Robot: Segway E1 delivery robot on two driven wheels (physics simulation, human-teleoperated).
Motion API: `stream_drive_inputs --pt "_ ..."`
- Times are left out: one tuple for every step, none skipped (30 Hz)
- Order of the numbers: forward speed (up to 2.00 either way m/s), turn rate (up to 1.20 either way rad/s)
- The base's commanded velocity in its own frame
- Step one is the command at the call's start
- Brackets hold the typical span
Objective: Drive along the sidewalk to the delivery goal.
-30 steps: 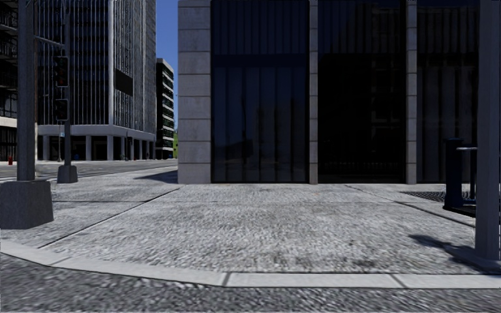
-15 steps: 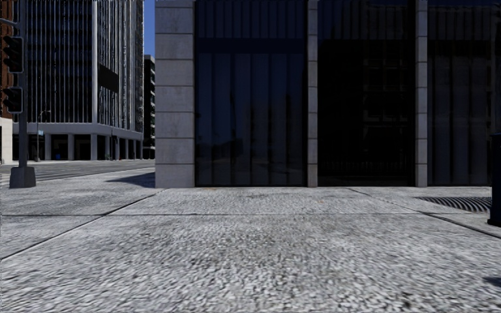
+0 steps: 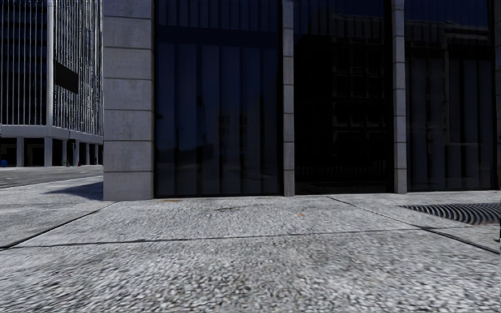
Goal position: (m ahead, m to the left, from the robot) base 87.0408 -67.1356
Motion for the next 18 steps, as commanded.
stream_drive_inputs --pt "1.49 -0.4" --pt "1.49 -0.4" --pt "1.49 -0.4" --pt "1.49 -0.4" --pt "1.49 -0.4" --pt "1.49 -0.4" --pt "1.49 -0.4" --pt "1.49 -0.41" --pt "1.49 -0.41" --pt "1.49 -0.46" --pt "1.49 -0.52" --pt "1.49 -0.55" --pt "1.49 -0.56" --pt "1.49 -0.56" --pt "1.49 -0.56" --pt "1.49 -0.56" --pt "1.49 -0.56" --pt "1.49 -0.56"
